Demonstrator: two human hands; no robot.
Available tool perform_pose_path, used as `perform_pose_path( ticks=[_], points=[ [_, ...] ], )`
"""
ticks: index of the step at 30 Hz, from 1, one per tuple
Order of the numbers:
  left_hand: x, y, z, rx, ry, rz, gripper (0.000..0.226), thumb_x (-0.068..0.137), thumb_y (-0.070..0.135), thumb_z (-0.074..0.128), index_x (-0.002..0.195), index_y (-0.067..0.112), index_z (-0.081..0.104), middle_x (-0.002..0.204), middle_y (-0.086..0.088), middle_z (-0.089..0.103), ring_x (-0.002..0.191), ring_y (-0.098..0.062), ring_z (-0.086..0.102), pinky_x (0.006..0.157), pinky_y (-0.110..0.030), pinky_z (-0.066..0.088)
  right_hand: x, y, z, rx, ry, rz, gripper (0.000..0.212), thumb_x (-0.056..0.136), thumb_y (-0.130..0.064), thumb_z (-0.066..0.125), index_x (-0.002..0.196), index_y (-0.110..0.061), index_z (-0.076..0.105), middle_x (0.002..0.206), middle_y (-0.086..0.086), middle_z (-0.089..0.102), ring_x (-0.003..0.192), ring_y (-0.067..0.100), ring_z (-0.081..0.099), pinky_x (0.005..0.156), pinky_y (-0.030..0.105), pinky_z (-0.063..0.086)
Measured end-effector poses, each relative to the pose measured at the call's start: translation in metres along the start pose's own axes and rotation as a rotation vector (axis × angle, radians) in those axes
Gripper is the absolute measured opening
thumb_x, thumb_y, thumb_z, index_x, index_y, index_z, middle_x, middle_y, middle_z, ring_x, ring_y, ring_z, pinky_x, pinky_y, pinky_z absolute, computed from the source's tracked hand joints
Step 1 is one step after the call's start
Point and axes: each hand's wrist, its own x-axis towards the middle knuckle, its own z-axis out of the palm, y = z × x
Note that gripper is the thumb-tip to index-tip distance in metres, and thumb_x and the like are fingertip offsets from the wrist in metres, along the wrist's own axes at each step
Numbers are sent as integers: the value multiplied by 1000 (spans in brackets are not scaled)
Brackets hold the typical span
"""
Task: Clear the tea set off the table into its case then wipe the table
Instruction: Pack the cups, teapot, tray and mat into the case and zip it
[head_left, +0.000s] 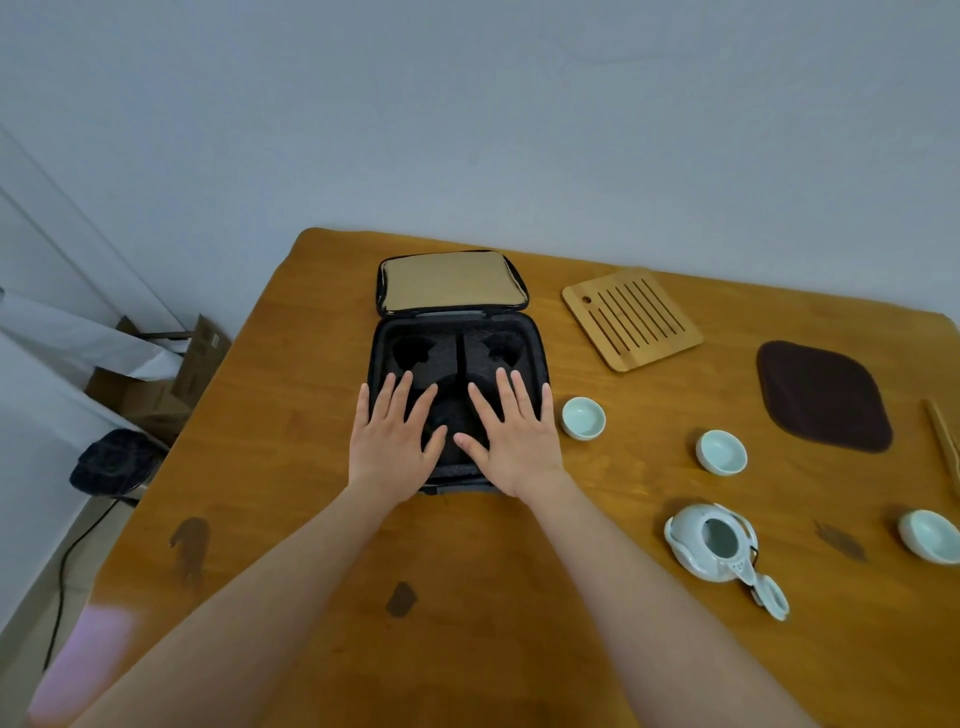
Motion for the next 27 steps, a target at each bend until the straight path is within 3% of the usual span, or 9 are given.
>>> perform_pose_path(
  ticks=[4,6,9,13,16,19,24,27],
  points=[
    [5,4,-4,-32,-33,69,53,99,42,37,149,22,34,155,-8,32,147,-27,17,121,-46,6,-13,10,1,80,72,34,74,92,-62,2,155,-23,4,162,6,3,149,21,-7,119,49,-6],
    [9,18,-11,-204,-55,116,43,99,34,45,141,22,46,144,-2,48,139,-20,35,120,-39,17,-22,18,1,184,108,86,72,96,-61,14,155,-20,6,162,4,5,149,19,-6,120,45,-5],
    [7,48,-22,-569,-131,84,22,95,34,54,114,27,63,111,12,63,108,-6,55,94,-25,44,-37,30,3,294,142,133,66,99,-54,31,154,-20,17,162,4,12,149,20,0,121,44,1],
    [6,70,-20,-791,-224,-134,15,87,42,66,98,32,64,94,19,64,92,3,57,77,-20,47,-50,39,2,426,217,242,51,95,-40,54,140,-20,44,154,3,33,142,19,30,114,36,31],
    [12,71,-16,-760,-234,-208,9,84,37,71,87,29,67,88,16,65,89,1,59,77,-23,48,-55,41,1,566,241,336,46,95,-38,56,136,-21,47,143,-3,44,126,12,47,96,25,43],
    [18,73,-18,-792,-292,-257,9,81,32,75,83,26,68,86,13,68,86,-3,62,78,-26,51,-58,42,0,623,292,369,40,95,-34,56,133,-21,49,133,-6,51,114,7,53,86,18,44],
    [24,75,-24,-752,-359,-272,10,79,30,77,78,24,70,81,9,68,81,-7,63,77,-29,53,-58,45,1,675,296,437,34,96,-32,55,129,-23,55,121,-8,61,106,7,58,82,18,46],
    [26,76,-26,-716,-383,-279,11,78,31,79,74,24,71,80,9,68,81,-7,63,76,-30,54,-55,51,2,713,299,528,31,98,-30,51,127,-21,55,107,-5,66,89,9,61,74,23,50]
  ],
)
